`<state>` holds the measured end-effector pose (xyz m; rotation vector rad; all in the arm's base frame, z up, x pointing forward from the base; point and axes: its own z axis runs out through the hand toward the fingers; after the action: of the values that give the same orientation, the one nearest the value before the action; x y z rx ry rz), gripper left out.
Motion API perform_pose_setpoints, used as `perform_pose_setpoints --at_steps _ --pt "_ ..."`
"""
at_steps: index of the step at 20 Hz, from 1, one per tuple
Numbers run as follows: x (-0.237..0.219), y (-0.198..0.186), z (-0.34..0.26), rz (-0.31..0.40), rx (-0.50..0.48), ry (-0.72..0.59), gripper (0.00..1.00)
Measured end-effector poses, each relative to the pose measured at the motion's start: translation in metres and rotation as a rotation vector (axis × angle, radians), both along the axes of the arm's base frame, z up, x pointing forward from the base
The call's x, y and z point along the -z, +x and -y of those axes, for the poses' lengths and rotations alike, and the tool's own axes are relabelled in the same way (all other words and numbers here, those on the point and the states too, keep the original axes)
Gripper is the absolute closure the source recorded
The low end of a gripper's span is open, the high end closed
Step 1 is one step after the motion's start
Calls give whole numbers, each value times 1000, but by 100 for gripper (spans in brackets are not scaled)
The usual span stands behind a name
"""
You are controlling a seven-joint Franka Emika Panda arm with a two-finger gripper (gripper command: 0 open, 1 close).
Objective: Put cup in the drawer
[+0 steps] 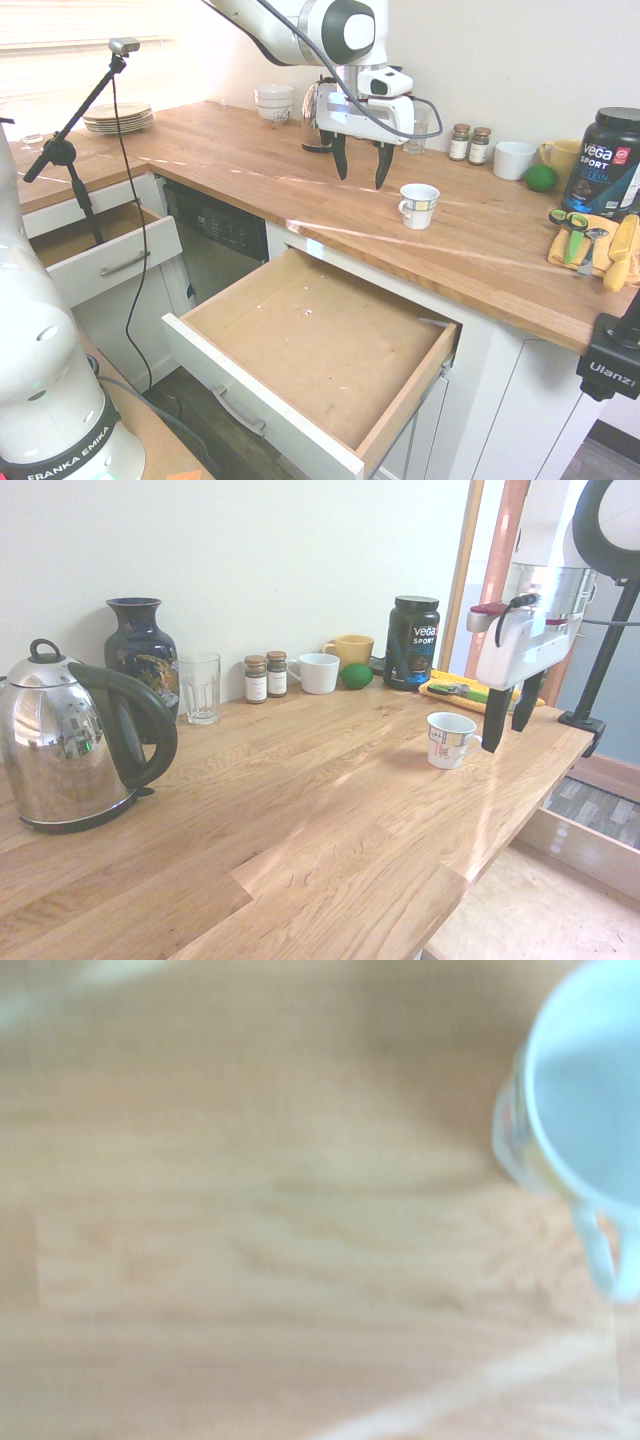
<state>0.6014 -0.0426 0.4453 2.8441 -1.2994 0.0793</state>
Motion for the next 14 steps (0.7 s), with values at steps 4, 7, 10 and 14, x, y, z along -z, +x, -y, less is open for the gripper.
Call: perform_pose_setpoints --at_steps 4,7,10,14 --pt "-7 29 5 5 9 0 0" --pt "-7 49 11 2 17 -2 0" --pt "-3 65 20 -1 32 -3 0" --pt "6 77 29 -11 46 -5 0"
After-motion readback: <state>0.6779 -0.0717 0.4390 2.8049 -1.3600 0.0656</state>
